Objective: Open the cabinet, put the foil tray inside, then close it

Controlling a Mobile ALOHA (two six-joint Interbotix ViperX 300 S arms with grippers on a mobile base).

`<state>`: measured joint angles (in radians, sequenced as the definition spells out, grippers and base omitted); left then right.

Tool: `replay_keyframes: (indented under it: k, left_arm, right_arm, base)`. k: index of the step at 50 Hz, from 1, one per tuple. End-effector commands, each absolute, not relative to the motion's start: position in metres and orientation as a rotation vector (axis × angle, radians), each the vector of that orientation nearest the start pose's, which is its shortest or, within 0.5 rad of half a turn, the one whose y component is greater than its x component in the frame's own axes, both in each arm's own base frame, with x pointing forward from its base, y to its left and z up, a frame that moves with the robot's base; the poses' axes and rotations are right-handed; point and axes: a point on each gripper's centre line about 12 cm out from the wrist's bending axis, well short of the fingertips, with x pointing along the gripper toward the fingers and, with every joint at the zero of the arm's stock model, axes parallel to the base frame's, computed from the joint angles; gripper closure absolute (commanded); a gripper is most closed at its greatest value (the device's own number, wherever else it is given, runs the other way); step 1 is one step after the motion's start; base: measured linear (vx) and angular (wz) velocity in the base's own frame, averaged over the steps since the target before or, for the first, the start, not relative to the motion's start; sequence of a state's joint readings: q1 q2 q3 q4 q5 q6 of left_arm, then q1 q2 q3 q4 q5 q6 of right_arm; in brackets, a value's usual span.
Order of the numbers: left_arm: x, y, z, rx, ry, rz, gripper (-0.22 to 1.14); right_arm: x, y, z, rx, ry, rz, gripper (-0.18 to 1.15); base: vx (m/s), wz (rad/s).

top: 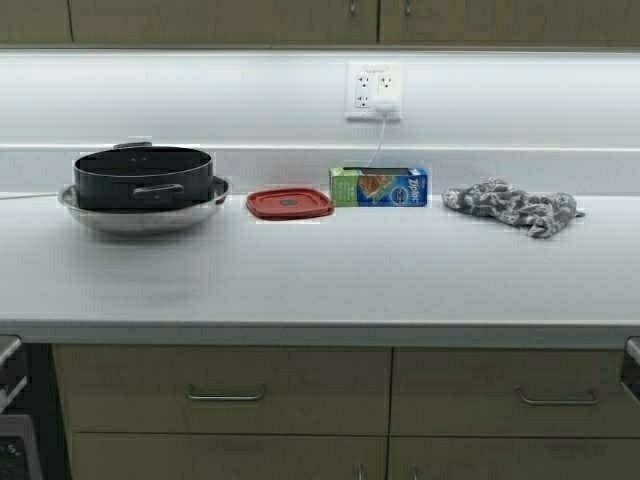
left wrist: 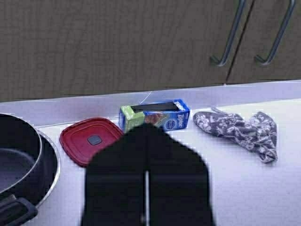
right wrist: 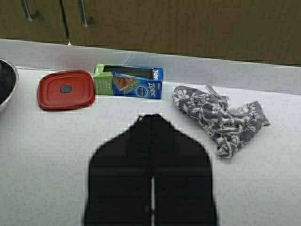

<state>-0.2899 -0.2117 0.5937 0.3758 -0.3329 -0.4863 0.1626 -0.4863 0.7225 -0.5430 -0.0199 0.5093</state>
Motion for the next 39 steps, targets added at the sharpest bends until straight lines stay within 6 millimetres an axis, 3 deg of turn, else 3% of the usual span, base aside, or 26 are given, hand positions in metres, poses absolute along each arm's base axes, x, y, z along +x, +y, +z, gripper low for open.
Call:
replay_keyframes:
  k: [1,39]
  left_arm:
    - [0.3682,-0.1256,0.3234,-0.125,0.064,-0.411,0.87]
    - [0.3676,-0.1254,0.3228,-0.125,0.066,-0.411,0.87]
  right_arm:
    - [0.3148,0.0536,0.3308,-0.052,0.196,0.179,0.91]
    - [0.3144,0.0535,0.3307,-0.052,0.196,0.179,0.91]
  base:
    - [0.00,0.00]
    - [0.00,0.00]
